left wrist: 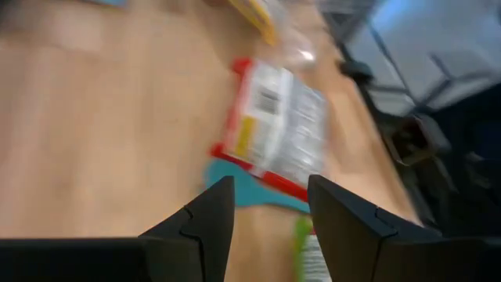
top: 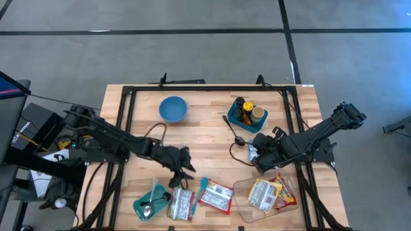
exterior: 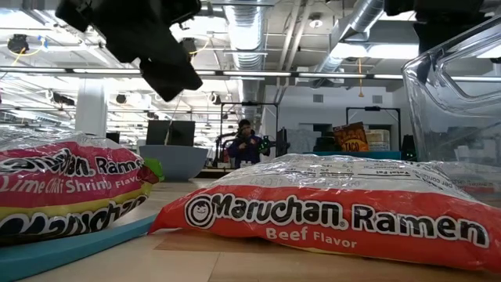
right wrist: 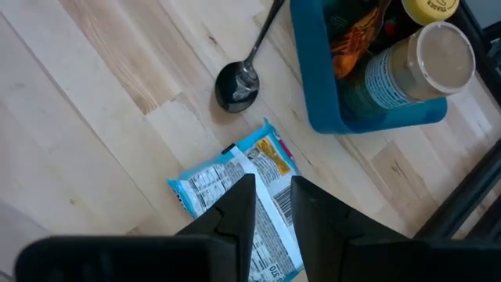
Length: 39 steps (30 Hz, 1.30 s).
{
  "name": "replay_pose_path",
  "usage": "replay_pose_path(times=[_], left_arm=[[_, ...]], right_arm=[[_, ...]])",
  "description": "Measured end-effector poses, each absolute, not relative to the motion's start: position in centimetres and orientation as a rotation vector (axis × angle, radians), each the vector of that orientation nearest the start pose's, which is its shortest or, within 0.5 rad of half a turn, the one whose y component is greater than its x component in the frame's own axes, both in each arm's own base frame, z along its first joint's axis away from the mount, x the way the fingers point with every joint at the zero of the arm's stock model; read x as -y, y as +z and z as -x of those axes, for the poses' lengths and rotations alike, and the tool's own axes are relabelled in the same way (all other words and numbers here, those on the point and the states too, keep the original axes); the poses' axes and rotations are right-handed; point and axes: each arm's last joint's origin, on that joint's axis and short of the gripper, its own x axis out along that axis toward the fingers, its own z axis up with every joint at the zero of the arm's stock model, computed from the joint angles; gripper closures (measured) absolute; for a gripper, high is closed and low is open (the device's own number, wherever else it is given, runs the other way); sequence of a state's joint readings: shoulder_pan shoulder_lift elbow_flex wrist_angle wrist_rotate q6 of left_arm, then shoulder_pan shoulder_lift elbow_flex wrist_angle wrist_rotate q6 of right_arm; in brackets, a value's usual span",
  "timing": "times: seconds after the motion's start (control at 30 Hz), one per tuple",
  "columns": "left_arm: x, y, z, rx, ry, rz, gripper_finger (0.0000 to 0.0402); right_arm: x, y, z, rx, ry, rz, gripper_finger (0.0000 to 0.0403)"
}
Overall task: Pick & Place Food Item
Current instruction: Put the pink green noodle pack into the transparent bin
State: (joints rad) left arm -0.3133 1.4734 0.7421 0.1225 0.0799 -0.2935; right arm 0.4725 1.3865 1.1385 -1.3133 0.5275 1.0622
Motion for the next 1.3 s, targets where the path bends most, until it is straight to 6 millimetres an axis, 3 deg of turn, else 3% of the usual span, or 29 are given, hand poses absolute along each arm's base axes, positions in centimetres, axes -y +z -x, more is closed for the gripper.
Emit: replay_pose_path(times=[0.17,0.37,0.6,0.87,1.3], left_arm=[[10.2,17.8,-29.6,-0.762,-0.378,0.234,0.0243],[10.3,17.0,-29.6,-0.823,-0.417,0.250,0.0243],[10.3,17.0,-29.6,-0.822,-0.458,0.265,0.0243],[10.6,14.5,-30.6,-0.854,-0.460,0.269,0.0243],[10.8,13.6,-30.9,-0.858,-0.484,0.279,0.0243]], right_arm=[[-9.0,26.8,-20.7,-1.122,-0.710,-0.144,0.0326],[-9.4,26.8,-20.6,-1.114,-0.692,-0.143,0.0326],[-9.4,26.8,-20.6,-1.114,-0.692,-0.143,0.0326],[-9.4,26.9,-20.6,-1.107,-0.694,-0.141,0.0326],[-9.4,26.9,-20.6,-1.106,-0.694,-0.141,0.0326]])
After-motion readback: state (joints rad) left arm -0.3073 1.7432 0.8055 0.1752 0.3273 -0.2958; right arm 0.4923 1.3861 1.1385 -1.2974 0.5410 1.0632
